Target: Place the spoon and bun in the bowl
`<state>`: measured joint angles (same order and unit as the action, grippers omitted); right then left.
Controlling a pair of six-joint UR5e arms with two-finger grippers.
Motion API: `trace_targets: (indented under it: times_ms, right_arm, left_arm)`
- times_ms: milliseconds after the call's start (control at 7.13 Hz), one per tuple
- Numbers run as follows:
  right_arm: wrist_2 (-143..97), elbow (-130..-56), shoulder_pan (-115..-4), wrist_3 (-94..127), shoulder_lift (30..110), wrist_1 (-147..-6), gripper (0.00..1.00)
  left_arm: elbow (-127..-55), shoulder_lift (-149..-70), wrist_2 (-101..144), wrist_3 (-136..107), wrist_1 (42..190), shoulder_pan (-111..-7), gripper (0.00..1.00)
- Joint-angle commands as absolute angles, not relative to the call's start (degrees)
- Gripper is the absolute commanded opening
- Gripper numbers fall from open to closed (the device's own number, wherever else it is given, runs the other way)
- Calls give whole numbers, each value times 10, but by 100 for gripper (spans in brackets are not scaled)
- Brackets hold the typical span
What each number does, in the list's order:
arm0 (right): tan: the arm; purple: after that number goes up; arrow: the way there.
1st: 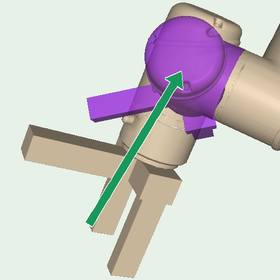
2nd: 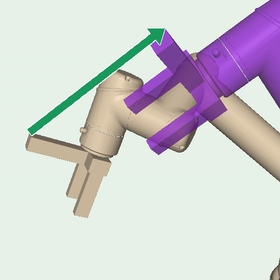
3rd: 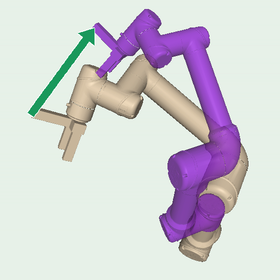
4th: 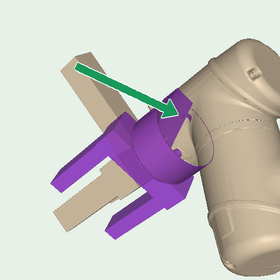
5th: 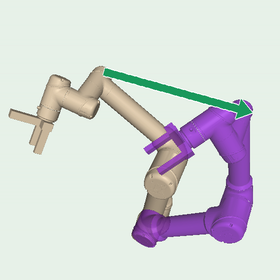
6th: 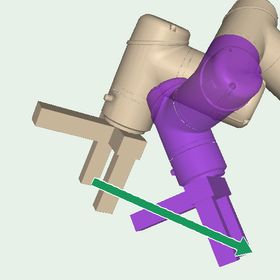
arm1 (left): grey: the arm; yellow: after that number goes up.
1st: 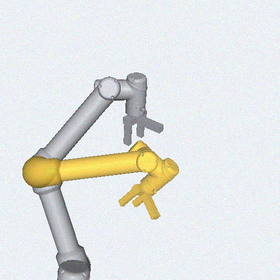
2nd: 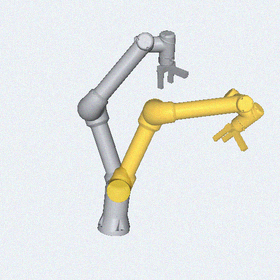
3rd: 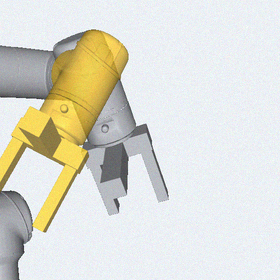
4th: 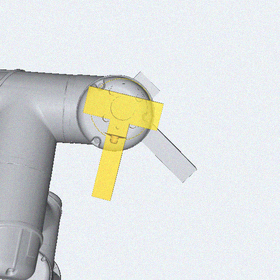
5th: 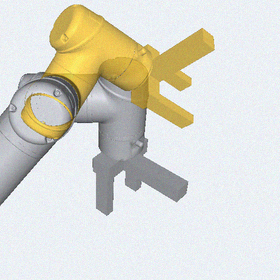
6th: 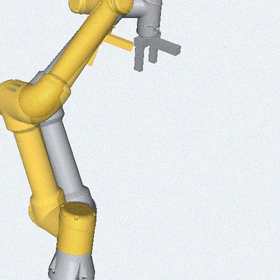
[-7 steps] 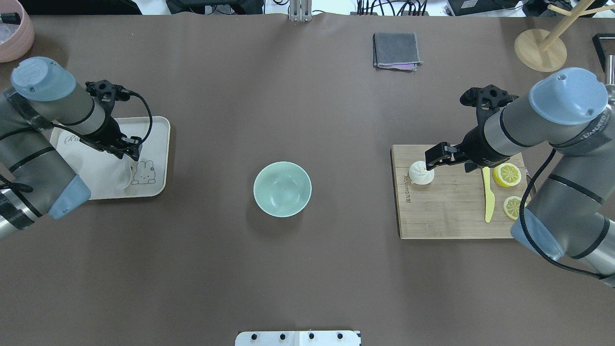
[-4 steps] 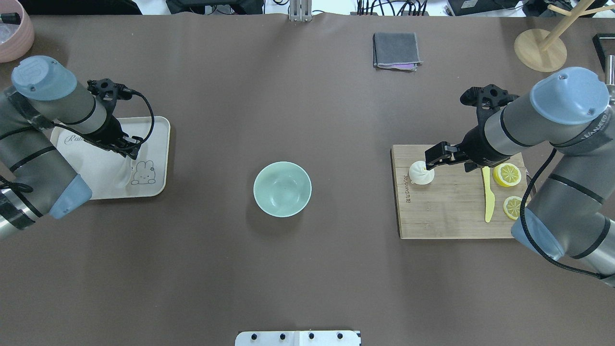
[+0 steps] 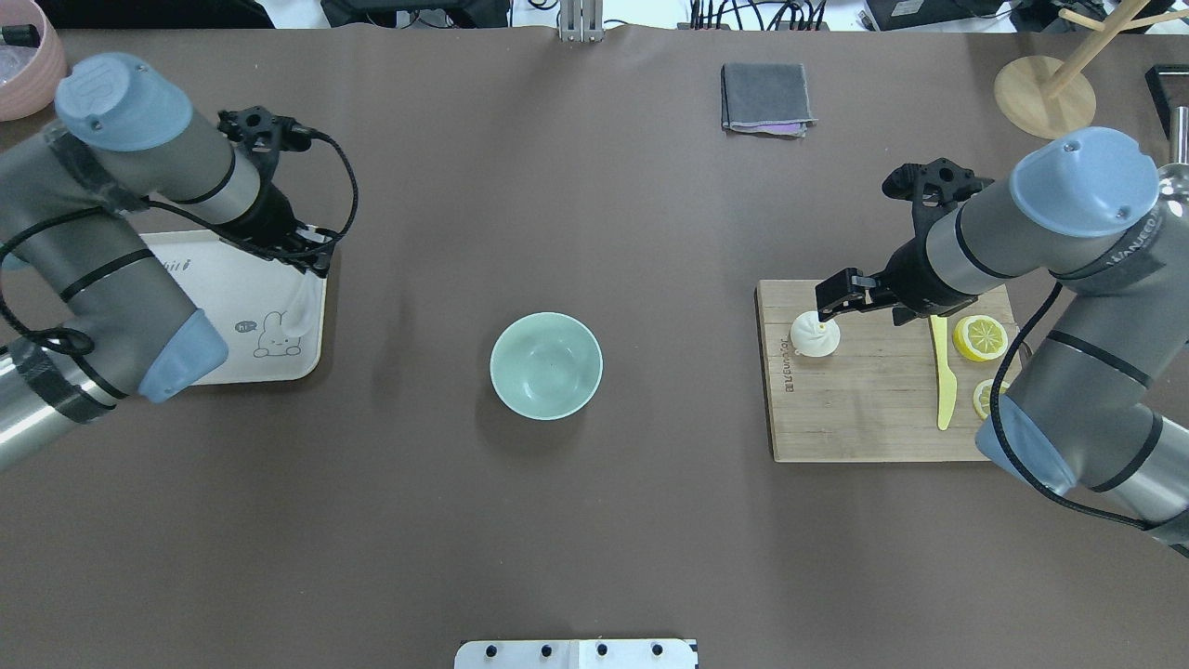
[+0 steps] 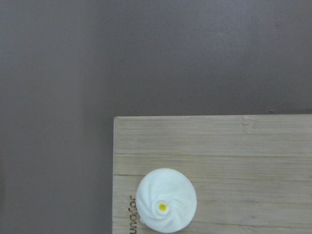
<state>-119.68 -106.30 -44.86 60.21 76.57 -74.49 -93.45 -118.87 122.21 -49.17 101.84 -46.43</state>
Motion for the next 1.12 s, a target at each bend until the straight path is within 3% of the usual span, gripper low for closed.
trace_targets:
  times_ms: [0, 421, 841, 981]
  right_arm:
    - [-1194, -1028, -446, 601, 747, -740, 99]
    - [-1185, -1007, -431, 602, 734, -739, 99]
    - [-1184, -990, -426, 601, 725, -738, 98]
    - [-1181, -983, -426, 601, 722, -738, 94]
  left_arm:
    - [-926, -1278, 1193, -604, 1007, -398, 0]
    - [-859, -1357, 1130, -665, 1019, -328, 0]
    - [-820, -1361, 1129, -661, 1075, -330, 0]
    - [-820, -1361, 1129, -661, 1074, -330, 80]
